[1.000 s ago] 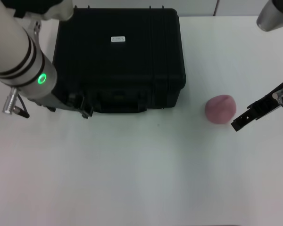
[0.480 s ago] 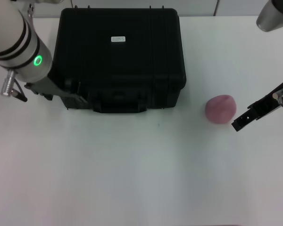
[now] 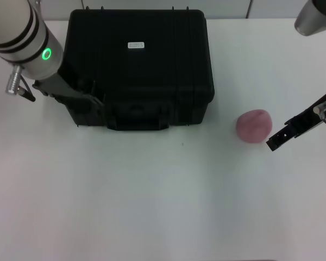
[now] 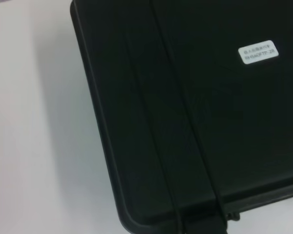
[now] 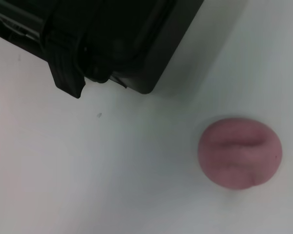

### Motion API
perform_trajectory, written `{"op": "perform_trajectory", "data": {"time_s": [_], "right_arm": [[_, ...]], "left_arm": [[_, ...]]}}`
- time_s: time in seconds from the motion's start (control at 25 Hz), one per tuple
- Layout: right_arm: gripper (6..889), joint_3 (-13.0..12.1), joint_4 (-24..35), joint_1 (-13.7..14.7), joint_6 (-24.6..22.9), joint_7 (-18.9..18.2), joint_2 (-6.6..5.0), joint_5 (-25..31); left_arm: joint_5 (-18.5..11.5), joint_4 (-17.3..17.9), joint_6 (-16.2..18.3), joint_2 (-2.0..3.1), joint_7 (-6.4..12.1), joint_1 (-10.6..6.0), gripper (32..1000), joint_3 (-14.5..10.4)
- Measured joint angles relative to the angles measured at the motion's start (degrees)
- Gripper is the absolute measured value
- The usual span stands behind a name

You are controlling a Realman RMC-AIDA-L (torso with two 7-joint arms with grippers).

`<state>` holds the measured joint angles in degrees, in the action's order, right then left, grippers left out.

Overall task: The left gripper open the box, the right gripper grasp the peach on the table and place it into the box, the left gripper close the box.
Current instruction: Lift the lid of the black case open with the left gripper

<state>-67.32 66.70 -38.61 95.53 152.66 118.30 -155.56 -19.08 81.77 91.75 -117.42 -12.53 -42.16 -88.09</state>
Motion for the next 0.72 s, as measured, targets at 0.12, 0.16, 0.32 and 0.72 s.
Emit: {"op": "perform_trajectory", "data": {"time_s": [0.12,0.16,0.32,0.72], "right_arm": [[815,0.0,-0.06,0.01,-0.04,-0.01,0.0,-0.01],[815,0.0,-0.07,0.01,-0.06,-0.01,0.0,-0.01],[815,0.0,-0.1,0.03,-0.09,-0.06,0.0,-0.01],[815,0.0,-0.18,0.01,-0.09,-0.18,0.0,0.01]], "left_arm": [[0.07,-1.49,-0.46,0.01,0.12,-0.32,747,0.76],[0.08,-2.25,-0.59,0.03,0.26,-0.57,746,1.09],[0.1,-5.34,-1.43,-0.02,1.02,-1.45,743,1.98],[-0.29,-6.58,-2.67,-0.11,2.07,-1.69,734,2.03]]}}
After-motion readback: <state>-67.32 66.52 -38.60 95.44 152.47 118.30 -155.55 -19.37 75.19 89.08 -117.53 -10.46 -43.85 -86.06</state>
